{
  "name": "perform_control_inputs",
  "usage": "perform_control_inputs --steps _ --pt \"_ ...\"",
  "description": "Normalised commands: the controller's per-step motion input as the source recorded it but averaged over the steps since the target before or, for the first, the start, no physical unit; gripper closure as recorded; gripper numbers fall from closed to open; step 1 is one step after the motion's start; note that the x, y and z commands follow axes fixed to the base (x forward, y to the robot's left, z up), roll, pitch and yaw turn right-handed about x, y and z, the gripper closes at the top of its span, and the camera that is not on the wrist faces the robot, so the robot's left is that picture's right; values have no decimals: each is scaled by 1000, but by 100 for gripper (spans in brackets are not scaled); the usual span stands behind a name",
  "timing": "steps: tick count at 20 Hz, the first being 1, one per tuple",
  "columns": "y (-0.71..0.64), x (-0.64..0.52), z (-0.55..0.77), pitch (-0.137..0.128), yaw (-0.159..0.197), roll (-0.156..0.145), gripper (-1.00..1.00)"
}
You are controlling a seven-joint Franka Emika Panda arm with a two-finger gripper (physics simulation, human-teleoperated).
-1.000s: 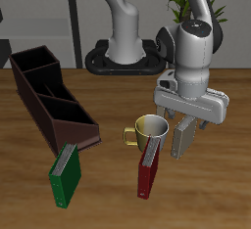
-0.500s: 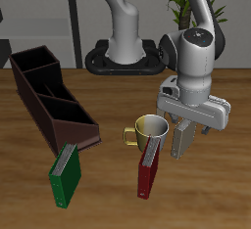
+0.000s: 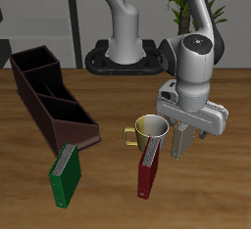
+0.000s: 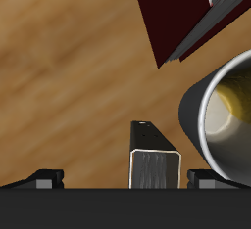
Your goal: Place the left yellow book into the right desk caddy's front compartment
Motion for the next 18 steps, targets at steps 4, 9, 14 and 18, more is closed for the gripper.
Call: perform_control_inputs --steps 4,9,14,18 --pt "-105 23 -166 26 -11 -11 -100" --pt "-70 4 -232 50 -8 0 100" --pt "-68 -45 -35 10 5 -6 100" --pt "-16 -71 153 -17 24 9 100"
